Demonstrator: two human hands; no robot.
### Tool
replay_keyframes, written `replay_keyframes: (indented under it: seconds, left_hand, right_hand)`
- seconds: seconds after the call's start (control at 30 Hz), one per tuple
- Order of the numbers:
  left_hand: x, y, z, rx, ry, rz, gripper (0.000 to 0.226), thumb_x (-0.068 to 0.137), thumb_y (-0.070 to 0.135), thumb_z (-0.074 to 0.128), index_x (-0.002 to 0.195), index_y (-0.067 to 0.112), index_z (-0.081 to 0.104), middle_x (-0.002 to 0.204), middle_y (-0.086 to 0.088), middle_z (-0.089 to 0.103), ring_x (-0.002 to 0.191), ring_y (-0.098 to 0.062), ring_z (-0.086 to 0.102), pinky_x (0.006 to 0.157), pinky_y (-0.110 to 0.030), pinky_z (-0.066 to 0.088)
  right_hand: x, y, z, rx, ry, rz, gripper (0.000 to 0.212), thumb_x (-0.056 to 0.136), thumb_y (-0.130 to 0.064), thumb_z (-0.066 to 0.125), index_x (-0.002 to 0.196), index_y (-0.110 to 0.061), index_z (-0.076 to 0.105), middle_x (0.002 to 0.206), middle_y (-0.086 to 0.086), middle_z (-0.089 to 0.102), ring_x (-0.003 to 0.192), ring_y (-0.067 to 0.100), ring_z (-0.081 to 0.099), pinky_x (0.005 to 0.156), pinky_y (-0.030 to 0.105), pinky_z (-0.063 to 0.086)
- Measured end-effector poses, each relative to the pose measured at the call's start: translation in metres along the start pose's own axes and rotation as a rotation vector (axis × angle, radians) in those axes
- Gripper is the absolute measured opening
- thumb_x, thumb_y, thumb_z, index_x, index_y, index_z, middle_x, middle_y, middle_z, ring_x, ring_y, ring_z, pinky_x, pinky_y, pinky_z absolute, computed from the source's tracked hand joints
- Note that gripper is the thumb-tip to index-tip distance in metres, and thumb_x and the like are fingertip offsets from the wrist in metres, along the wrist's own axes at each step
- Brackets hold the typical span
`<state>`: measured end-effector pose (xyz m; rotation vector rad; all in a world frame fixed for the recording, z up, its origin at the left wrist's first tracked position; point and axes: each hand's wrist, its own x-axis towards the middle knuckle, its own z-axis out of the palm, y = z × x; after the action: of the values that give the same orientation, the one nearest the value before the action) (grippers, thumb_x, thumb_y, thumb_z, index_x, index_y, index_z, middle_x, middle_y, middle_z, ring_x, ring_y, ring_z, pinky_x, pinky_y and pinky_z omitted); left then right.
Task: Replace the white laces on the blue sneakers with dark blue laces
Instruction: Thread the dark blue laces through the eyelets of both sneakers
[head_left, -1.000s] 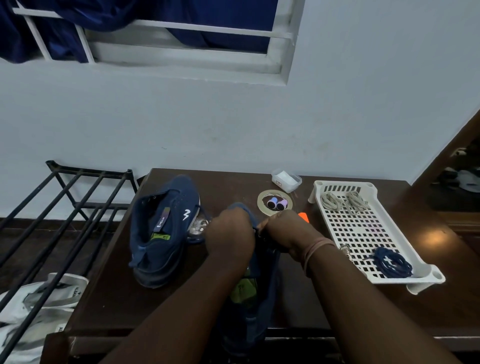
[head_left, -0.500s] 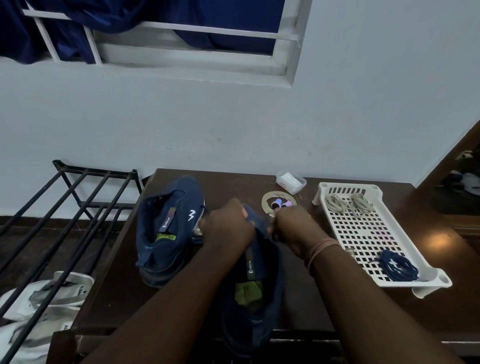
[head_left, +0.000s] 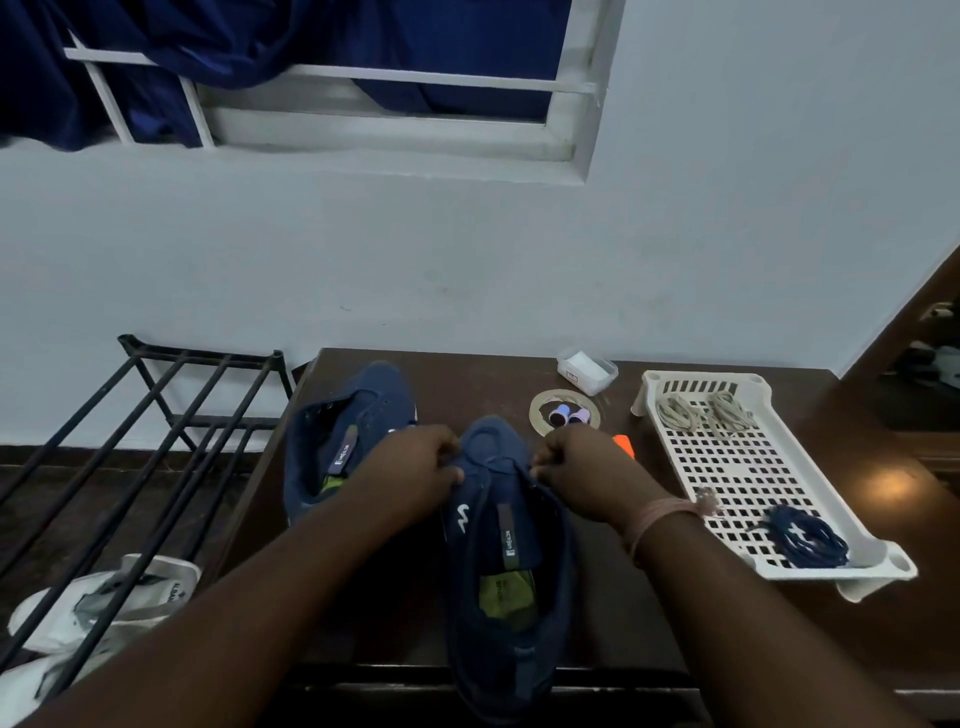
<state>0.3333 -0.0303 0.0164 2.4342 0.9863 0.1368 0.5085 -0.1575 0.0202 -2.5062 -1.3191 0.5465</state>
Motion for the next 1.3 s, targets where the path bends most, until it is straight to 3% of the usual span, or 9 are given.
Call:
replay_keyframes:
  seconds: [0.1,0.23,0.3,0.47,0.67,0.8,0.93,1.07,1.3]
  left_hand:
    - [-0.002,0.0,0.017,0.057,-0.001,0.054,0.021,0.092,0.026,0.063,0.111,0.02,0.065,0.114,-0.002,0.063,0.103,-0.02,0.06,0.089,-0.033,0.049]
    - [0.001,-0.006,0.033,0.063,0.079,0.085,0.008,0.092,0.025,0.062,0.09,0.023,0.055,0.101,0.001,0.055,0.09,-0.019,0.056,0.076,-0.033,0.045]
    - [0.0,-0.005,0.034,0.048,0.095,0.097,0.009,0.092,0.023,0.061,0.085,0.024,0.054,0.097,0.001,0.055,0.085,-0.017,0.055,0.076,-0.033,0.046]
    - [-0.002,0.0,0.033,0.059,0.119,0.089,0.009,0.094,0.021,0.054,0.086,0.019,0.057,0.096,-0.001,0.056,0.083,-0.018,0.056,0.075,-0.034,0.048]
    - [-0.003,0.008,0.024,0.068,0.092,-0.013,0.013,0.097,0.023,0.046,0.087,0.015,0.049,0.1,-0.01,0.061,0.083,-0.023,0.052,0.07,-0.031,0.036]
    - [-0.001,0.009,0.015,0.046,0.039,-0.101,0.012,0.092,0.02,0.048,0.091,0.009,0.052,0.096,-0.011,0.061,0.094,-0.032,0.059,0.073,-0.034,0.042]
    - [0.003,0.016,-0.004,-0.071,0.036,-0.153,0.01,0.089,0.021,0.05,0.089,0.015,0.058,0.09,-0.003,0.066,0.088,-0.021,0.061,0.075,-0.033,0.049]
    - [0.002,0.019,-0.025,-0.27,0.182,-0.204,0.013,0.088,0.024,0.052,0.085,0.022,0.064,0.082,0.005,0.071,0.077,-0.017,0.068,0.073,-0.037,0.058]
    - [-0.025,0.031,-0.086,-0.754,0.315,-0.162,0.014,0.093,0.024,0.062,0.088,0.019,0.074,0.072,0.004,0.069,0.058,-0.012,0.057,0.057,-0.026,0.044]
  right_hand:
    - [0.006,-0.004,0.002,0.16,0.029,0.032,0.016,0.092,-0.022,0.055,0.089,-0.015,0.07,0.09,0.008,0.068,0.083,0.025,0.061,0.075,0.029,0.047]
    - [0.006,-0.007,-0.03,0.881,0.306,0.075,0.02,0.084,-0.003,0.056,0.072,-0.013,0.068,0.08,0.014,0.072,0.076,0.026,0.066,0.07,0.036,0.053]
    - [0.004,-0.007,-0.034,0.697,0.356,0.002,0.014,0.085,-0.006,0.062,0.08,-0.014,0.072,0.082,0.006,0.072,0.078,0.021,0.068,0.067,0.029,0.055]
    - [0.006,-0.005,0.008,0.049,0.05,-0.001,0.015,0.091,-0.024,0.061,0.097,-0.013,0.069,0.097,0.009,0.069,0.094,0.027,0.065,0.071,0.025,0.048]
    - [0.005,0.006,-0.016,0.127,0.136,0.191,0.017,0.095,-0.017,0.045,0.095,-0.007,0.059,0.095,0.014,0.06,0.085,0.03,0.057,0.064,0.029,0.042]
    - [0.0,0.024,-0.042,0.49,0.426,0.377,0.038,0.081,-0.032,0.04,0.09,-0.002,0.061,0.086,0.015,0.066,0.08,0.034,0.063,0.07,0.038,0.053]
    - [-0.004,0.026,-0.05,0.864,0.441,0.422,0.035,0.074,-0.037,0.044,0.072,-0.005,0.06,0.073,0.018,0.067,0.064,0.03,0.056,0.063,0.039,0.045]
    - [-0.02,0.008,-0.061,0.746,0.566,0.245,0.022,0.079,-0.029,0.049,0.062,-0.014,0.045,0.061,0.01,0.039,0.058,0.019,0.035,0.056,0.037,0.031]
    - [-0.059,-0.012,-0.088,0.571,0.481,0.064,0.032,0.085,-0.029,0.063,0.074,0.002,0.062,0.066,0.018,0.058,0.056,0.016,0.049,0.059,0.031,0.04]
